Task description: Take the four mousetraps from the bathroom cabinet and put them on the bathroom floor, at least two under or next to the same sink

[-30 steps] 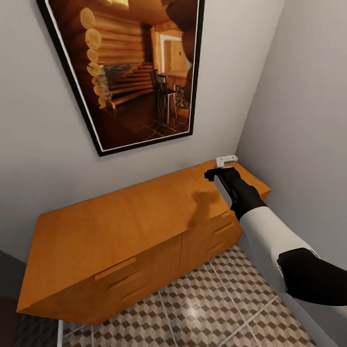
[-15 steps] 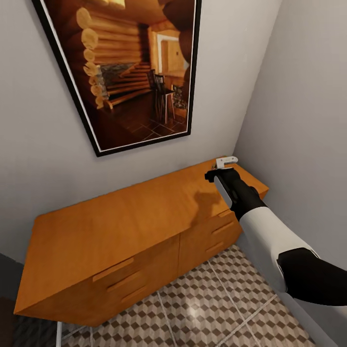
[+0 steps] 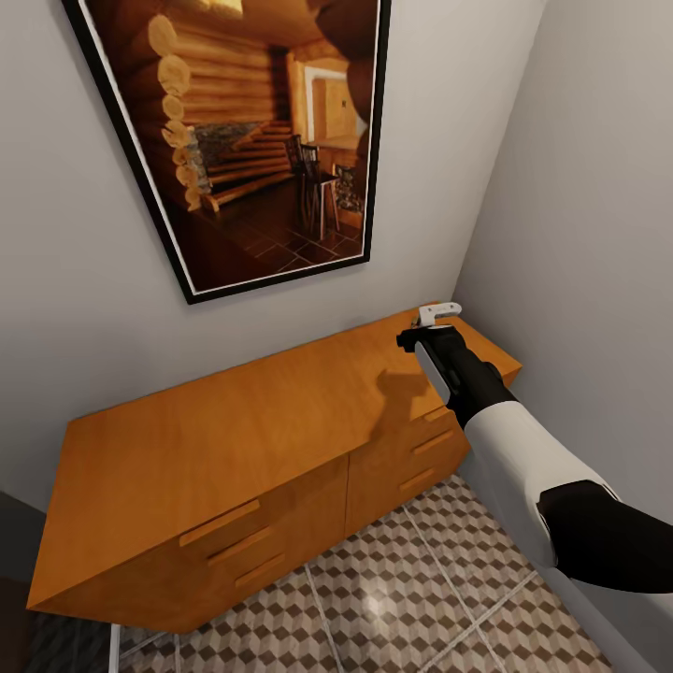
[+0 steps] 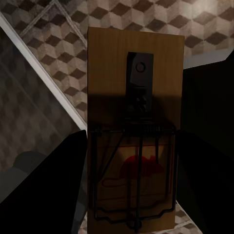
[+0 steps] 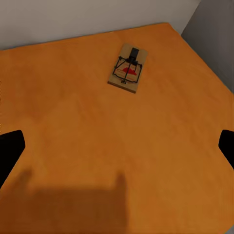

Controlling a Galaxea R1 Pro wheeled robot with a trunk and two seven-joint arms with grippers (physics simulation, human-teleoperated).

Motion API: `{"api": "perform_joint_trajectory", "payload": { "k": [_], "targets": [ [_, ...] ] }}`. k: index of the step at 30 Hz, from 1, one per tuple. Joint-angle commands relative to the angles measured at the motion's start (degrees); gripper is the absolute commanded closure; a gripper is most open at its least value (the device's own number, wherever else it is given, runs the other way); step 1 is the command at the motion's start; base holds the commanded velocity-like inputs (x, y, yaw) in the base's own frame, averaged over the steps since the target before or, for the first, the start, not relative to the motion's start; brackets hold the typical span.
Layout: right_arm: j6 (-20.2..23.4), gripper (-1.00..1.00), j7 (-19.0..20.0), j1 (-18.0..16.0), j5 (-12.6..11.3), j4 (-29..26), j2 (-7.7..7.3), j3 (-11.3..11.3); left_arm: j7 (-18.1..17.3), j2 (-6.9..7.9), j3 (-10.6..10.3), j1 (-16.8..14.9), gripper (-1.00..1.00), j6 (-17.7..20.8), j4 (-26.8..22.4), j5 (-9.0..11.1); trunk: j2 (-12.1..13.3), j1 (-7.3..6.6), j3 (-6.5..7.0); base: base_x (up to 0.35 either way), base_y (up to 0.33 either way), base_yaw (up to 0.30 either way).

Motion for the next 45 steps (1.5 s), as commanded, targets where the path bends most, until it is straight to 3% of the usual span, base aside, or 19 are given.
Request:
{"api": "perform_joint_trajectory", "payload": {
  "k": [1, 21, 24, 26, 28, 45],
  "targets": [
    [0.2, -1.0, -0.5, -0.1, -0.5, 0.0, -0.04, 0.3, 0.1, -0.04, -0.5, -0.1, 1.0, -0.4, 0.2, 0.5, -0.1, 0.03, -0.1, 0.017, 0.0, 0.0],
    [0.1, -1.0, -0.5, -0.1, -0.5, 0.7, -0.04, 0.3, 0.2, -0.05, -0.5, -0.1, 1.0, 0.2, 0.2, 0.5, -0.1, 0.03, -0.1, 0.04, 0.0, 0.0],
    [0.0, -1.0, -0.5, -0.1, -0.5, 0.9, -0.03, 0.3, 0.1, -0.21, -0.5, -0.1, 1.0, 3.6, 0.3, 0.5, -0.1, 0.03, -0.1, 0.138, 0.0, 0.0],
    [0.0, -1.0, -0.5, -0.1, -0.5, 1.0, -0.03, 0.3, 0.0, -0.89, -0.5, -0.1, 1.0, 9.1, 0.3, 0.5, -0.1, 0.03, -0.1, 0.116, 0.0, 0.0],
    [0.0, -1.0, -0.5, -0.1, -0.5, 1.0, -0.03, 0.3, -0.1, -1.03, -0.5, -0.1, 1.0, 10.5, 0.3, 0.5, -0.1, 0.03, -0.1, 0.044, 0.0, 0.0],
    [0.0, -1.0, -0.5, -0.1, -0.5, 1.0, -0.07, 0.3, -0.1, -1.28, -0.5, 1.2, 1.0, 12.1, 0.3, 0.5, -0.1, 0.03, -0.1, 0.005, 0.0, 0.0]
  ]
}}
